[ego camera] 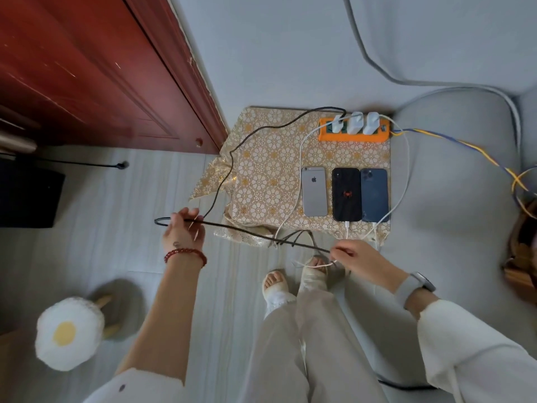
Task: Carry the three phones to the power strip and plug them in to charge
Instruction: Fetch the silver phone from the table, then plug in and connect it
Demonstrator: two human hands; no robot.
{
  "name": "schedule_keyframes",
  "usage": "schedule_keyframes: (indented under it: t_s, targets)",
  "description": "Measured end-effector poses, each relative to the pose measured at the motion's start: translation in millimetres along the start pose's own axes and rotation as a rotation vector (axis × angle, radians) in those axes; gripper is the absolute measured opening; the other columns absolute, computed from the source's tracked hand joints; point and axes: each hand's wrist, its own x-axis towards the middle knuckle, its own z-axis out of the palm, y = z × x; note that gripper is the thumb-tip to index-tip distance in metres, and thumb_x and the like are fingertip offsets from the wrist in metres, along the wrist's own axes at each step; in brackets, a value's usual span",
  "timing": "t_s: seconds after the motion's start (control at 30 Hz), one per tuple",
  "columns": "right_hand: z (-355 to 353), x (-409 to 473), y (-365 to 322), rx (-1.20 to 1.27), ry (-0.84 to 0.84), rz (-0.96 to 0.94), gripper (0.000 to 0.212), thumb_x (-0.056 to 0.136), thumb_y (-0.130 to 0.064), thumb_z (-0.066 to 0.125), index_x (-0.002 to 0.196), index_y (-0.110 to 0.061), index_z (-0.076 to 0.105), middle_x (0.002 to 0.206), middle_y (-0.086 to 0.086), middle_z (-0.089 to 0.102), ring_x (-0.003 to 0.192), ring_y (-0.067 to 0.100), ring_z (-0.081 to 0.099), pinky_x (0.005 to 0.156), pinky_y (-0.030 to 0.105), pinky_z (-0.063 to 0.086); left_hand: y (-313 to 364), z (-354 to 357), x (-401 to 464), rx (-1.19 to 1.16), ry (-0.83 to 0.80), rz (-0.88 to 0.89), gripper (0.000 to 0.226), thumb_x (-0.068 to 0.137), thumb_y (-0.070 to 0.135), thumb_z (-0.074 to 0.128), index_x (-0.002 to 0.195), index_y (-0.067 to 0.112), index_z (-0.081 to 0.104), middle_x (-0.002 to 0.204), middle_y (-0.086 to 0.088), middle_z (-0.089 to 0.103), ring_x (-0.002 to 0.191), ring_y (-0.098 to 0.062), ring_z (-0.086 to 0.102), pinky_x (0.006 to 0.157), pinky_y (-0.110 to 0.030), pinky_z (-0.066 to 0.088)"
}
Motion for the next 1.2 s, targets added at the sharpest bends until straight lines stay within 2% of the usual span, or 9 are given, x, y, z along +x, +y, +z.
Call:
schedule_keyframes:
  t_s: [0.1, 0.23, 0.53, 0.63, 0.7, 0.77, 0.83, 0.97, 1.2]
  targets:
    - [14, 3, -10, -0.004, 0.022, -0.07, 0.021, 0.091, -0.016, 0.047, 0.08, -0.011, 0.064, 0.075, 0.002, 0.064, 0.067, 0.013, 0.056, 0.063, 0.027, 0.042, -17, 17, -17, 0.055, -0.153, -0.106, 0.021, 0.09, 0.024, 0.043, 0.075, 0.019, 0.057, 0.075, 0.005, 0.068, 0.074, -0.011, 0.06, 0.063, -0.022, 0.044]
    - [32, 13, -45, 0.108, 0.058, -0.191, 0.016, 0.09, -0.017, 0.051, 0.089, -0.008, 0.064, 0.08, 0.001, 0.064, 0.067, 0.006, 0.053, 0.063, 0.013, 0.038, -65, 46, -48, 0.493, -0.414, -0.056, 0.023, 0.092, 0.027, 0.042, 0.078, 0.019, 0.058, 0.06, 0.01, 0.071, 0.059, -0.001, 0.064, 0.053, -0.02, 0.04]
    - [-19, -6, 10, 0.022, -0.103, 0.023, 0.028, 0.089, -0.014, 0.052, 0.065, -0.029, 0.055, 0.058, -0.005, 0.051, 0.054, 0.009, 0.045, 0.051, 0.011, 0.035, -8, 1, 4, 0.208, 0.139, 0.055, 0.03, 0.089, 0.02, 0.04, 0.065, 0.016, 0.056, 0.047, 0.006, 0.066, 0.05, -0.009, 0.048, 0.035, -0.013, 0.033]
    - [-17, -10, 11, 0.086, -0.03, -0.009, 0.032, 0.09, -0.011, 0.049, 0.068, -0.031, 0.058, 0.052, -0.01, 0.055, 0.051, 0.004, 0.047, 0.051, 0.009, 0.037, -10, -2, 8, 0.535, 0.18, 0.05, 0.028, 0.089, 0.02, 0.044, 0.104, 0.002, 0.058, 0.1, -0.015, 0.068, 0.083, -0.023, 0.063, 0.064, -0.032, 0.052]
    - [-7, -5, -1, 0.133, -0.034, -0.067, 0.03, 0.091, -0.01, 0.047, 0.072, -0.029, 0.061, 0.057, -0.003, 0.062, 0.054, 0.009, 0.051, 0.055, 0.013, 0.038, -29, 9, -5, 0.879, 0.164, 0.146, 0.053, 0.088, 0.021, 0.05, 0.134, 0.0, 0.033, 0.139, -0.024, 0.04, 0.125, -0.036, 0.042, 0.101, -0.045, 0.037]
    - [2, 1, -14, 0.155, -0.036, -0.12, 0.026, 0.091, -0.012, 0.047, 0.075, -0.028, 0.062, 0.066, 0.017, 0.062, 0.058, 0.024, 0.049, 0.059, 0.034, 0.041, -51, 23, -31, 1.059, -0.036, 0.482, 0.059, 0.087, 0.023, 0.053, 0.139, 0.009, 0.026, 0.147, -0.017, 0.029, 0.135, -0.034, 0.026, 0.11, -0.046, 0.023]
    - [4, 4, -24, 0.17, 0.014, -0.177, 0.026, 0.09, -0.013, 0.049, 0.074, -0.029, 0.062, 0.059, 0.009, 0.057, 0.058, 0.024, 0.049, 0.059, 0.041, 0.043, -70, 33, -54, 1.181, -0.412, 0.737, 0.042, 0.088, 0.024, 0.05, 0.129, 0.016, 0.046, 0.133, -0.011, 0.051, 0.131, -0.03, 0.035, 0.111, -0.05, 0.022]
    - [-2, 3, -26, 0.215, 0.07, -0.199, 0.021, 0.089, -0.014, 0.053, 0.076, -0.023, 0.067, 0.061, 0.011, 0.056, 0.057, 0.022, 0.048, 0.057, 0.032, 0.041, -83, 33, -63, 1.443, -0.836, 0.748, 0.023, 0.09, 0.023, 0.048, 0.103, 0.018, 0.066, 0.101, 0.0, 0.071, 0.107, -0.019, 0.056, 0.11, -0.051, 0.019]
    - [-19, -5, -6, 0.172, -0.085, -0.09, 0.011, 0.088, -0.01, 0.054, 0.088, -0.013, 0.065, 0.067, 0.0, 0.057, 0.059, 0.012, 0.05, 0.058, 0.018, 0.04, -69, 29, -47, 1.286, -0.286, 0.903, 0.019, 0.088, 0.007, 0.048, 0.083, 0.007, 0.066, 0.086, -0.009, 0.07, 0.078, -0.027, 0.062, 0.101, -0.049, 0.034]
